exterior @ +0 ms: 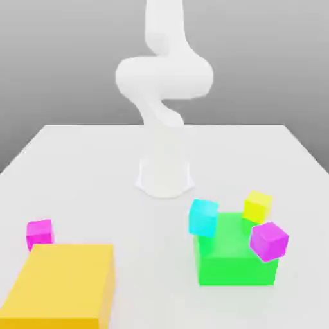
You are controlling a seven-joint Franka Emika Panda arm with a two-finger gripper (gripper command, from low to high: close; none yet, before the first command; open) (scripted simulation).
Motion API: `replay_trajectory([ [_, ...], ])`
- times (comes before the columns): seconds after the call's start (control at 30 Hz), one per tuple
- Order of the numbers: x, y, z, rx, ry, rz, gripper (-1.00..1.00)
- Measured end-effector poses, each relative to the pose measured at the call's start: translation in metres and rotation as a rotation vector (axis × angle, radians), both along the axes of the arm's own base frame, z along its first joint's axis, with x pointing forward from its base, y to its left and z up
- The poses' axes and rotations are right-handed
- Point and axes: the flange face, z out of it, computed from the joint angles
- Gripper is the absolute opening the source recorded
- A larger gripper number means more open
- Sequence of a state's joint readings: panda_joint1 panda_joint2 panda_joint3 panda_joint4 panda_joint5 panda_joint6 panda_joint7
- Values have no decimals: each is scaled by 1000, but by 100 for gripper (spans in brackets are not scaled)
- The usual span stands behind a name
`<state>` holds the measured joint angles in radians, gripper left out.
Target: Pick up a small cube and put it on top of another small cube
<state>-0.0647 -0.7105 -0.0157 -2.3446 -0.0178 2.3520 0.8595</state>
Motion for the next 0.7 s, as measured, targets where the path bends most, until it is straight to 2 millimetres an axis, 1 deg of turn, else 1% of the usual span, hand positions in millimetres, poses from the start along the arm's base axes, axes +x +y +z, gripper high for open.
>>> replay_trajectory([
  [0.07, 22, -32, -45, 34, 68, -105, 0],
  [0.17, 39, -80, -112, 88, 161, -257, 0],
  [0.23, 41, -113, -157, 126, 219, -358, 0],
  [0.33, 32, -159, -225, 187, 303, -510, 0],
  [0.4, 18, -187, -270, 230, 357, -613, 0],
  [0.47, -1, -211, -314, 276, 410, -715, 0],
  [0.57, -40, -240, -377, 349, 487, -871, 0],
  [0.6, -60, -253, -397, 380, 510, -940, 0],
  [0.67, -91, -261, -436, 432, 560, -1039, 0],
  [0.7, -102, -263, -452, 450, 579, -1073, 0],
])
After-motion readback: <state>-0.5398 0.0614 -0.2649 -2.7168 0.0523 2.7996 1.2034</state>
